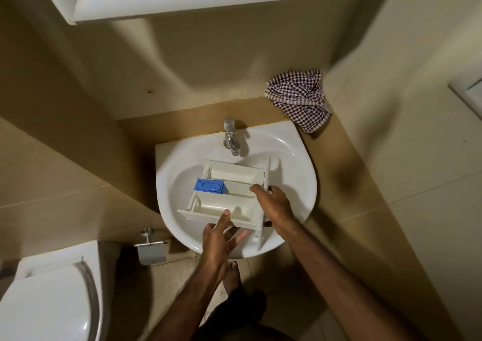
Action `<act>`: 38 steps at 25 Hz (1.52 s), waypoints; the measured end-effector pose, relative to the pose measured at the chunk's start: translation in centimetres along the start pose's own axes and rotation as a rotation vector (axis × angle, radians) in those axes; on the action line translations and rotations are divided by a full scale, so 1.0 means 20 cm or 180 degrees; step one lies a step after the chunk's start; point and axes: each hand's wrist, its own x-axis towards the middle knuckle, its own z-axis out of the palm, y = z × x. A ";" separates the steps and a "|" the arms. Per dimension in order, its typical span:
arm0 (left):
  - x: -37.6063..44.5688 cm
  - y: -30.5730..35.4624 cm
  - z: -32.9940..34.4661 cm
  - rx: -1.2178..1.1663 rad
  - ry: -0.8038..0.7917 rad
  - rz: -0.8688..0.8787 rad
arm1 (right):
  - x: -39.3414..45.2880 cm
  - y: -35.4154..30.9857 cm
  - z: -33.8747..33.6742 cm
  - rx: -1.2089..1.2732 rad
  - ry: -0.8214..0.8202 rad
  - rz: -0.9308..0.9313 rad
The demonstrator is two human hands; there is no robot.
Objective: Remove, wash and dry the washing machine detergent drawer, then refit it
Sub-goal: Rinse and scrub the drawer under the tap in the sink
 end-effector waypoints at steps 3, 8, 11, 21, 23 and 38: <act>0.04 -0.01 0.02 -0.0011 -0.0119 -0.0173 | 0.06 -0.02 -0.01 0.0223 0.0066 0.0017; 0.08 0.12 -0.03 0.1027 -0.0594 -0.0518 | 0.13 -0.07 -0.05 0.0300 0.0202 -0.0150; 0.06 0.32 -0.08 0.2028 -0.0911 -0.0778 | 0.17 -0.11 -0.09 0.0202 0.0218 -0.0143; 0.22 0.81 0.26 0.3453 -0.0442 0.0968 | 0.29 -0.23 -0.18 0.0315 0.0156 0.0208; 0.25 0.87 0.34 0.4270 -0.0446 0.0366 | 0.32 -0.24 -0.20 0.0091 0.0144 0.0118; 0.85 1.10 0.49 0.6825 -0.1755 0.4831 | 0.35 -0.13 -0.14 -0.1026 -0.0122 -0.0631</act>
